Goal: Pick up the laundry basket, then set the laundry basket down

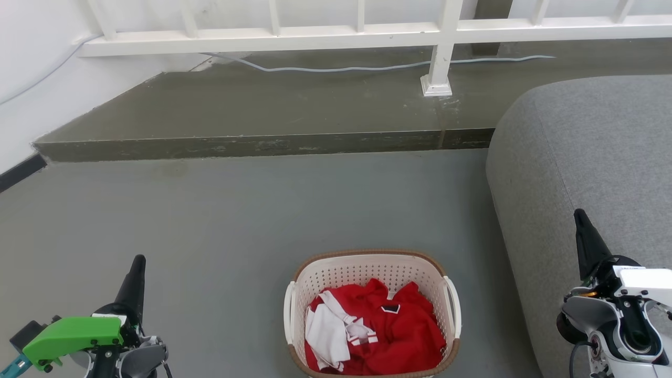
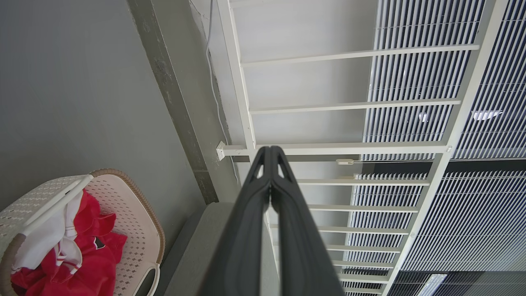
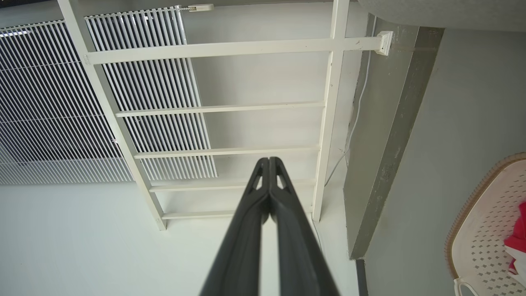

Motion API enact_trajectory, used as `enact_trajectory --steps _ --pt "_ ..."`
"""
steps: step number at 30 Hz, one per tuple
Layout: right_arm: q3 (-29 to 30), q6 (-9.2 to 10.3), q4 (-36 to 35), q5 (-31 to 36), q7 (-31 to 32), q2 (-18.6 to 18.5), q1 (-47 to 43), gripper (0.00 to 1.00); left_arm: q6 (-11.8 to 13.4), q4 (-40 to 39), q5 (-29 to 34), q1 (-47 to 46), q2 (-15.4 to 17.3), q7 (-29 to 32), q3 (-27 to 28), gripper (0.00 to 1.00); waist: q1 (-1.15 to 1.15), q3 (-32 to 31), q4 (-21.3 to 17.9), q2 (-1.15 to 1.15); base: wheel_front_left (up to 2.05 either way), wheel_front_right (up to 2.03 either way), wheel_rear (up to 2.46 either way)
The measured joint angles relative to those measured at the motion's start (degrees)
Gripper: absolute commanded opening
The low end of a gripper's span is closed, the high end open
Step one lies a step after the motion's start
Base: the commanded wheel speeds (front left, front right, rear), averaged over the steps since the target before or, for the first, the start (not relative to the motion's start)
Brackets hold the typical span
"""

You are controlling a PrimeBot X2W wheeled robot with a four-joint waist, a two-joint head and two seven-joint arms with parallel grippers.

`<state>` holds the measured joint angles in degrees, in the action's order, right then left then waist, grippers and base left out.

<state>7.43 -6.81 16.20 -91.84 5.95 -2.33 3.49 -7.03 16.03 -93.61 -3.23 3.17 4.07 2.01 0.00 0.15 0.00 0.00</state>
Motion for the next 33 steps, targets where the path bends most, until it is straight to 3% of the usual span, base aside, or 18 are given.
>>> enact_trajectory --steps 33 --pt "0.0 0.00 0.0 0.0 0.0 0.0 0.0 0.00 0.0 0.0 0.0 0.0 0.0 0.4 0.1 0.00 0.00 0.0 0.0 0.00 0.00 0.00 0.00"
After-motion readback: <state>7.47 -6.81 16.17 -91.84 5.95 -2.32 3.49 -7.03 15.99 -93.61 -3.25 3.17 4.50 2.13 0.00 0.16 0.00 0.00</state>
